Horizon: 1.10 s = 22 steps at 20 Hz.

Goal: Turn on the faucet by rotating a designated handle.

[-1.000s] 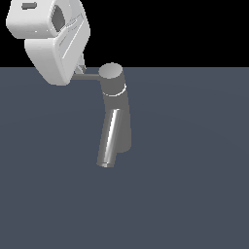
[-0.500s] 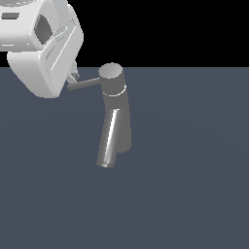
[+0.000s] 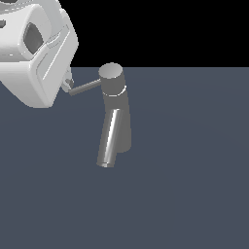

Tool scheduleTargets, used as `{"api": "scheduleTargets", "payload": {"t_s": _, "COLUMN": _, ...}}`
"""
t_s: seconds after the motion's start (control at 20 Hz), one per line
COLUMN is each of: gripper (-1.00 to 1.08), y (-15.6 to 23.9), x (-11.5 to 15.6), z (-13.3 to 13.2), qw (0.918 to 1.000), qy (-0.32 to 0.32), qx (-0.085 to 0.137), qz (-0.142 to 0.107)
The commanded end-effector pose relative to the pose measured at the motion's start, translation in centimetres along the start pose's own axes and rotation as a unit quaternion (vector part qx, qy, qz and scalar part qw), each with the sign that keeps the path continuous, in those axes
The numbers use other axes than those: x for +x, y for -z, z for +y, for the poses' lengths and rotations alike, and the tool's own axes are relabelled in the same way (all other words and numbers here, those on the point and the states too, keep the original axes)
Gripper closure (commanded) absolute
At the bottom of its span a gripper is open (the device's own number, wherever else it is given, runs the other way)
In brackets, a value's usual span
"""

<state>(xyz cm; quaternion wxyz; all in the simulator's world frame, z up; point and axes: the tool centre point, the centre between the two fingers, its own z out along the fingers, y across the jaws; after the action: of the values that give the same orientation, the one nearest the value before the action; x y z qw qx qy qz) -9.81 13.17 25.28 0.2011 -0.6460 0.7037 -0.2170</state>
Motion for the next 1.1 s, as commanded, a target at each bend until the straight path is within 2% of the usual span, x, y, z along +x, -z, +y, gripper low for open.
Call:
{"api": "scheduleTargets", "payload": {"t_s": 0.0, "gripper": 1.08, "y": -0.1, "x": 1.6, "z": 0.5, "qw": 0.9999, "qy": -0.009, "qx": -0.001, "qz": 0.008}}
{"api": "scheduleTargets", "payload": {"t_s": 1.05, "gripper": 1.08, "y": -0.1, "x": 5.4, "z": 5.3, "qw": 0.9998, "qy": -0.012, "qx": -0.003, "qz": 0.012}}
